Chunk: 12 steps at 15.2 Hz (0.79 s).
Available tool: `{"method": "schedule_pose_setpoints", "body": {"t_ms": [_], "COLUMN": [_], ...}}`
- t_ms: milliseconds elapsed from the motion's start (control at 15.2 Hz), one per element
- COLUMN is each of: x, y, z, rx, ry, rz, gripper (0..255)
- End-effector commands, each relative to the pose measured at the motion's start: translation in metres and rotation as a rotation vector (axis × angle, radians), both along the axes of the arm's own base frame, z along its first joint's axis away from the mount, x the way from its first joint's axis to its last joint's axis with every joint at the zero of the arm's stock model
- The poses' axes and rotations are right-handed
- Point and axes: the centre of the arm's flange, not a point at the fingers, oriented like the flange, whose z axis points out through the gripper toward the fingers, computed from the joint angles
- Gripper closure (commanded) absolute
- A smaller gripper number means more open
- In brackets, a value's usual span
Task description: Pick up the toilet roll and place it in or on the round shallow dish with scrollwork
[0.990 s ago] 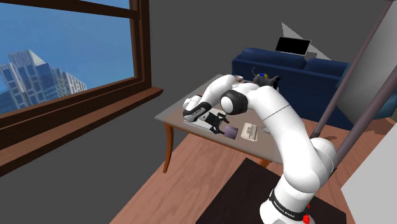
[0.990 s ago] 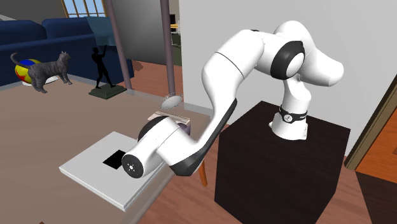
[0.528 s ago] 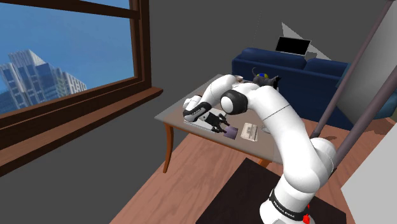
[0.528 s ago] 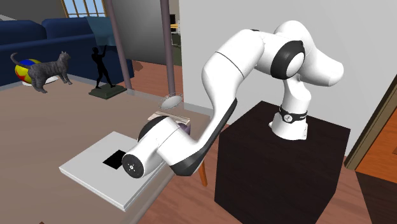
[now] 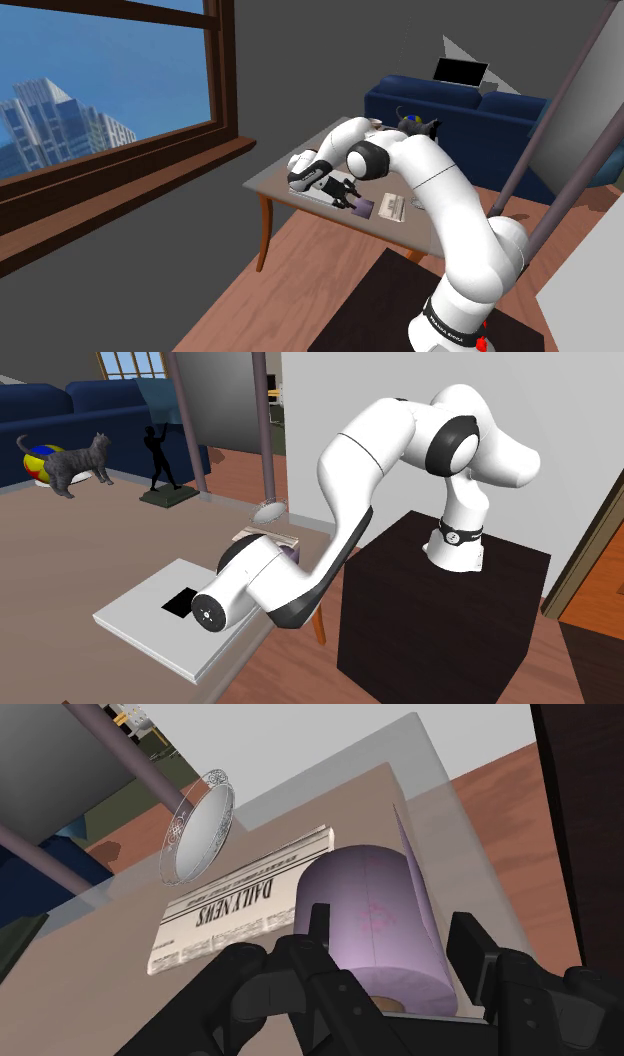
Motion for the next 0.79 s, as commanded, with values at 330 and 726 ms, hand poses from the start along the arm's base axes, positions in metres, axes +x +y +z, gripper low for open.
{"method": "schedule_pose_setpoints", "body": {"t_ms": [330,726], "x": [-0.001,-0.001], "y": [0.0,0.0], "z": [0.031,0.063], "rx": [0.0,0.0], "ry": [0.002,0.002], "rz": [-0.001,-0.001], "gripper": [255,255]}}
